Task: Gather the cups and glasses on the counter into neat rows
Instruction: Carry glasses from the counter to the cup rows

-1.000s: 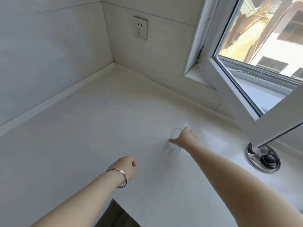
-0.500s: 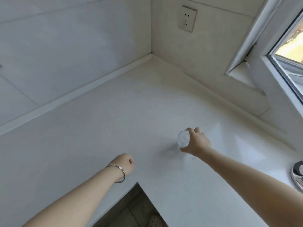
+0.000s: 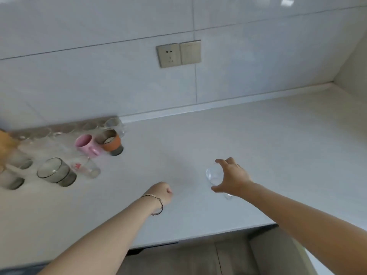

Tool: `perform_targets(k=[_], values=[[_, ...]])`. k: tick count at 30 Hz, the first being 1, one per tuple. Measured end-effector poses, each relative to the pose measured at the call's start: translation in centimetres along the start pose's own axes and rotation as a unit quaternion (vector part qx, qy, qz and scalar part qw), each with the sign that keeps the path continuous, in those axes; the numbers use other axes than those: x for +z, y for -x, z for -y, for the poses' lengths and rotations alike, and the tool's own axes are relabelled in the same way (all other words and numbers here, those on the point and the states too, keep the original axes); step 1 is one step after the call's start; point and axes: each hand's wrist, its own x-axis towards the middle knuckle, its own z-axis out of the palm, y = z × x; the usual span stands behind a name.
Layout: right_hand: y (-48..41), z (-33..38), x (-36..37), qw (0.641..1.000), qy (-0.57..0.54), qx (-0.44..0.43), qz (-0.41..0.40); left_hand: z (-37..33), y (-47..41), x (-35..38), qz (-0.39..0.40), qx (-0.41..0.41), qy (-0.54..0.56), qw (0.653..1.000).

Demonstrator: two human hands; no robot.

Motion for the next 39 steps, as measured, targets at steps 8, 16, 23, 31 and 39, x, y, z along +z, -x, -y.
perform_targets(k=[8, 16, 23, 31, 39], values=[[-2.7, 18.1, 6.2, 0.998, 0.010, -0.051, 0.036, 17.7, 3.4, -7.5, -0.057, -0.060, 0.041, 0.996], [-8.5, 30.1, 11.2, 0.998, -0.002, -0.042, 0.039, 27.5, 2.8, -11.1, -0.070, -0.118, 0.085, 0.987], [-15.1, 35.1, 14.6, 0.999, 0.000, -0.037, 0.035, 30.9, 0.0, -13.4, -0.057, -0.163, 0.102, 0.980], [-18.4, 36.0, 16.3, 0.999, 0.001, 0.007, 0.032, 32.8, -4.1, -16.3, -0.037, -0.167, 0.091, 0.981], [-18.2, 39.5, 14.8, 0.996, 0.067, -0.067, -0.003, 34.2, -6.2, -22.0, 0.031, -0.057, 0.068, 0.996]])
